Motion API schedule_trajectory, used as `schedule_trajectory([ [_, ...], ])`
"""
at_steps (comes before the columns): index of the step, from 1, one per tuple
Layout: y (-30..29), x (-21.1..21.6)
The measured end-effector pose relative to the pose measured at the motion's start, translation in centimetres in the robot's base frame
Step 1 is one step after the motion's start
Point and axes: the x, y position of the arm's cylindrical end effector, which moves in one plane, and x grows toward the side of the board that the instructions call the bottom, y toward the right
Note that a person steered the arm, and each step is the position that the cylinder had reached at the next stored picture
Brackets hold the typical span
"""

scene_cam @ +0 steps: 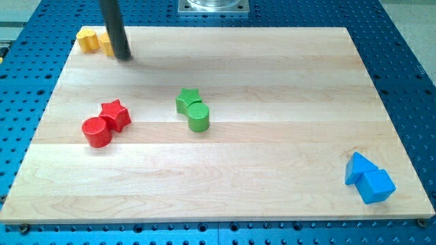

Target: Place the red blocks at the top center of the board

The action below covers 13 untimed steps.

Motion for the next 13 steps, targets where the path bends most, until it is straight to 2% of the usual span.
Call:
schedule_trajectory([
  [2, -5.2, 12.6],
  [4, -6.5, 21.7],
  [5, -3.4, 22.6],
  [7, 2.7, 18.2],
  [9, 3.4, 17.9],
  [10, 8.4, 16.5],
  [11, 8.6, 11.4],
  [12, 12.8, 11.3],
  [13, 14.1, 11.7],
])
